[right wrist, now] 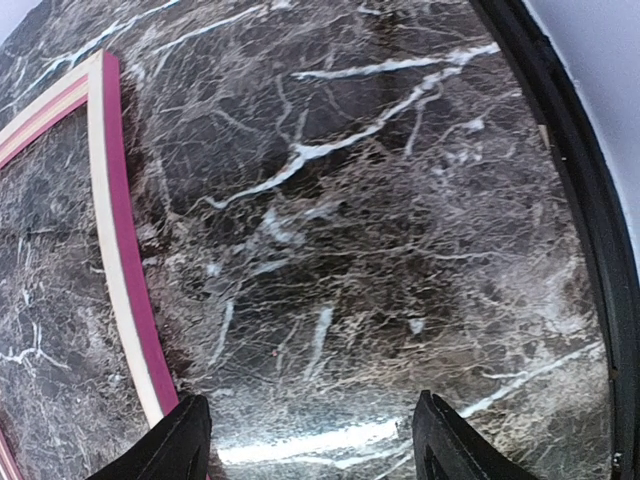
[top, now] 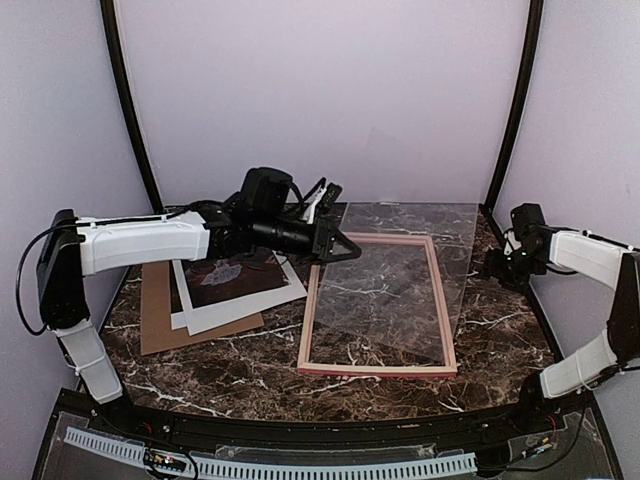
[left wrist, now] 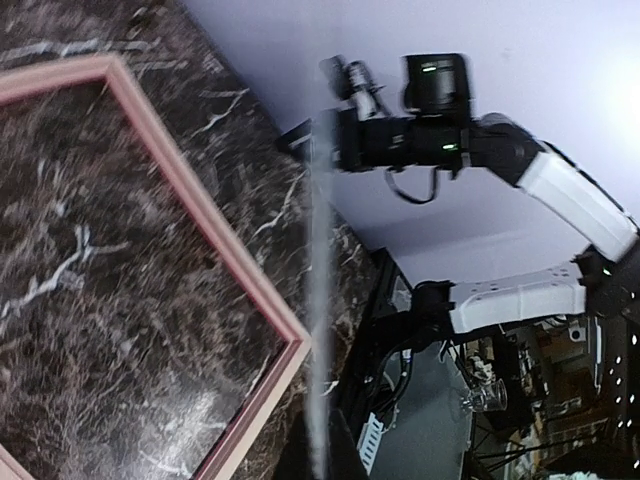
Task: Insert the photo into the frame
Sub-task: Place the glass panel in the frame body.
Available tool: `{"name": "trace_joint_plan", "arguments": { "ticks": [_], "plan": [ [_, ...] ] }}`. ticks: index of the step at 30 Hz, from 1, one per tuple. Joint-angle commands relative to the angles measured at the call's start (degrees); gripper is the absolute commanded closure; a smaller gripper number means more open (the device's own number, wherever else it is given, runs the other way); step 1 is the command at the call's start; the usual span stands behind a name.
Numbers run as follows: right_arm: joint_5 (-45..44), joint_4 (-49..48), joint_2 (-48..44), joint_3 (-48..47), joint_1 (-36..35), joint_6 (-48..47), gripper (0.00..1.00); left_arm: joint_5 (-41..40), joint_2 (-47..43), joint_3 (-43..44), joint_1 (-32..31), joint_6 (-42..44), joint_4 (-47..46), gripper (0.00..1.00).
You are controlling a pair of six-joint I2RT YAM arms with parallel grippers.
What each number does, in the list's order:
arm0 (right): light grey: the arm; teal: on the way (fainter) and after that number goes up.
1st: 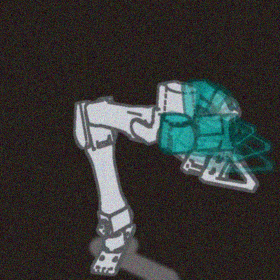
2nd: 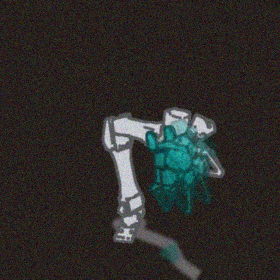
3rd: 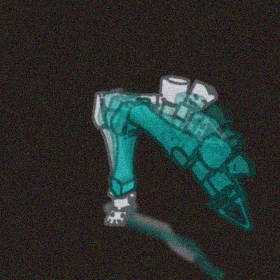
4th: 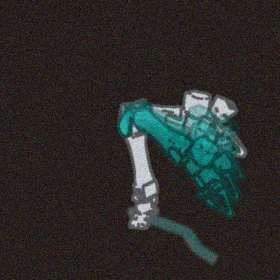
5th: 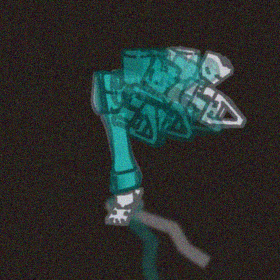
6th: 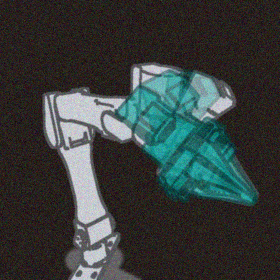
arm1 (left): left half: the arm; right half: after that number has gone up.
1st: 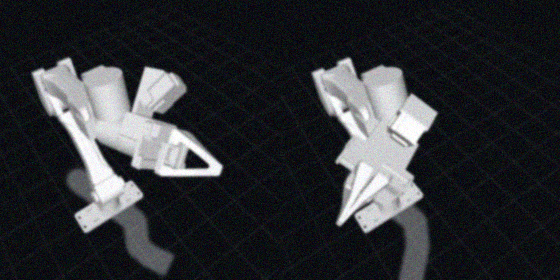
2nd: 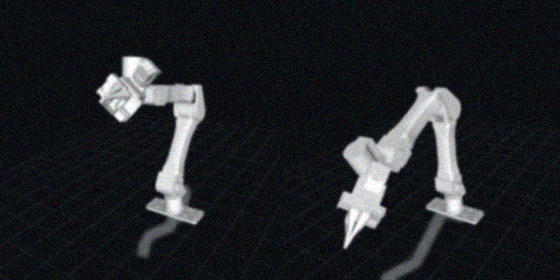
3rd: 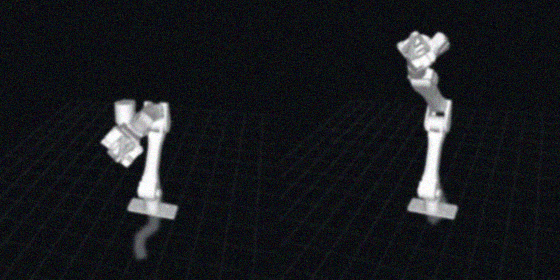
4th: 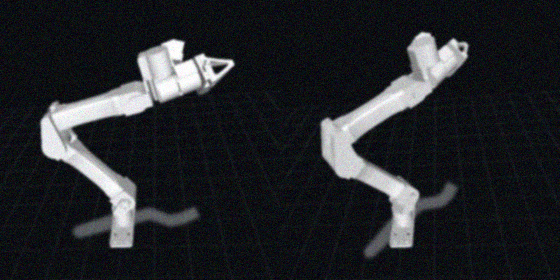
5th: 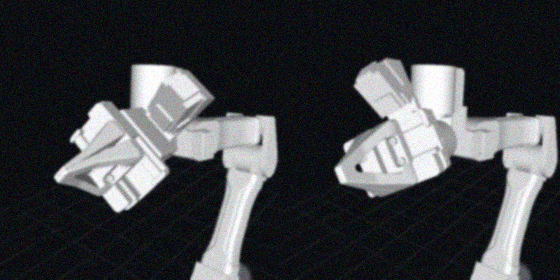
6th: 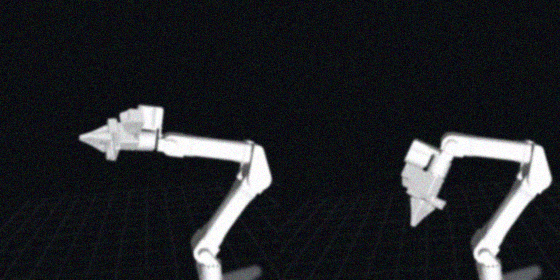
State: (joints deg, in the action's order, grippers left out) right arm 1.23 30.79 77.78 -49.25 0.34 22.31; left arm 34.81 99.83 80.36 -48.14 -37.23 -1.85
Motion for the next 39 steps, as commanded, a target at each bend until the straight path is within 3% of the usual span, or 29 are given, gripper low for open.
{"name": "trace_joint_plan", "arguments": {
  "ticks": [1,8,17,39],
  "plan": [
    [-0.97,0.96,-0.29,-2.12,0.98,-1.49,0.3,-1.54,4.41,-7.65,2.12,-10.49,-7.68,1.0],
    [-2.56,0.88,0.67,-1.99,0.98,-2.35,0.3,-0.93,11.18,-11.15,2.7,-14.78,-10.36,1.0],
    [0.4,-0.95,2.56,-1.12,0.98,-2.44,0.3,-5.25,11.68,-15.37,2.58,-17.03,-13.33,1.0],
    [3.15,-3.08,5.39,-0.21,0.89,-2.97,0.3,-7.02,6.68,-14.89,1.52,-7.93,-12.74,1.0]
  ]
}}
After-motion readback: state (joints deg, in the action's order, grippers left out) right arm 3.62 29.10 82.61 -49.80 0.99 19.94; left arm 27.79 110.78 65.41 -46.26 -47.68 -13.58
